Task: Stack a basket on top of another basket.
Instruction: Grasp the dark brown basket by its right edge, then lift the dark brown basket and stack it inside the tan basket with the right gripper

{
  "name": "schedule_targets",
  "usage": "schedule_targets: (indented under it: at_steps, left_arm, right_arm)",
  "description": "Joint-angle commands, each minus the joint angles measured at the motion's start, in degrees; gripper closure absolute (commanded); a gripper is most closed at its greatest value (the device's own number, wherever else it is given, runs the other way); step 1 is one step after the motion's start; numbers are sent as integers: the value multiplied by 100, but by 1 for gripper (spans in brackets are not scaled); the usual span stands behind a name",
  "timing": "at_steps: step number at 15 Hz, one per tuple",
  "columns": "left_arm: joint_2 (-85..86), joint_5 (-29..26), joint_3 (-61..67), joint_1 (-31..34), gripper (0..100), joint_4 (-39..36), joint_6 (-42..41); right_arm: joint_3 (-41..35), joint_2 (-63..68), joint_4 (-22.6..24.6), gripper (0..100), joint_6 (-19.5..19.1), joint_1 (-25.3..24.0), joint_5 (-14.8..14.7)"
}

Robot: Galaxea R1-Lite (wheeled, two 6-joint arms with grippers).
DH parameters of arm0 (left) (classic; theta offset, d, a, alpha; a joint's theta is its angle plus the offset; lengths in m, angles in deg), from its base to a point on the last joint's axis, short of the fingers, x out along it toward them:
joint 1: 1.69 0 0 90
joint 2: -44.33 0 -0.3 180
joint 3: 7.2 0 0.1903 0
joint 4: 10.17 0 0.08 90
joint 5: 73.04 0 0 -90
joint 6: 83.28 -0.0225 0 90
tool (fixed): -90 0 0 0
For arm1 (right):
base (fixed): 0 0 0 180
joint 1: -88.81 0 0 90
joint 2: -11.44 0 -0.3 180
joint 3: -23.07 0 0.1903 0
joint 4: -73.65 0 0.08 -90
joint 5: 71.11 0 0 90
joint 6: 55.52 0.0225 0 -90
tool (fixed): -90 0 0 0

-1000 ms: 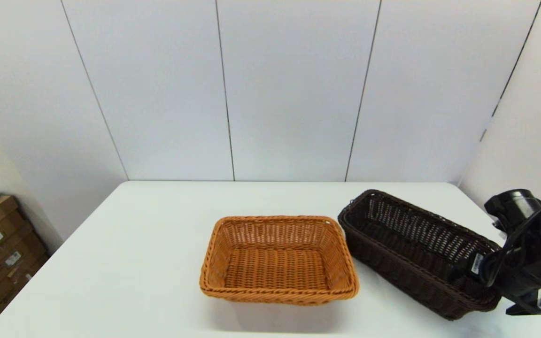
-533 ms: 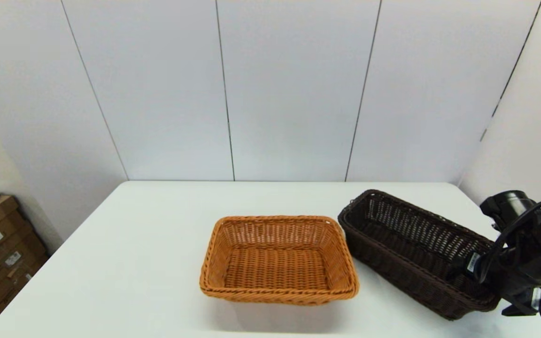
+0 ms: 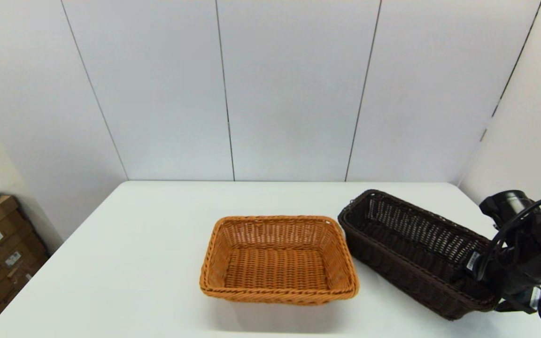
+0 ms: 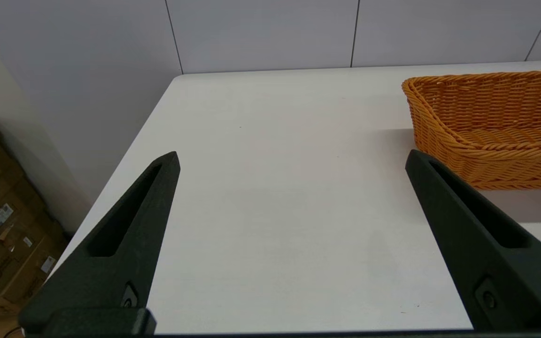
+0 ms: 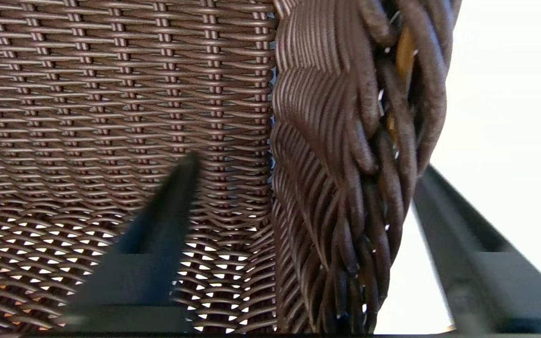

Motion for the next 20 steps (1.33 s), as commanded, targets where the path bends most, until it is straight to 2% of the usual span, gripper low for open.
schedule_targets:
  at_steps: [1, 11, 14, 15, 20]
  left_arm:
    - [1, 0, 0, 0, 0, 0, 0]
    - [1, 0, 0, 0, 0, 0, 0]
    - [1, 0, 0, 0, 0, 0, 0]
    - [1, 0, 0, 0, 0, 0, 0]
    - [1, 0, 0, 0, 0, 0, 0]
  right_arm:
    - [28, -11, -7, 100, 23, 2, -3]
    - [406, 69, 37, 100, 717, 73, 85]
    - [766, 16, 11, 100, 1113, 407, 331]
    - [872, -46, -7, 100, 1157, 512, 375]
    - [1065, -705, -68, 100, 1201, 758, 1043]
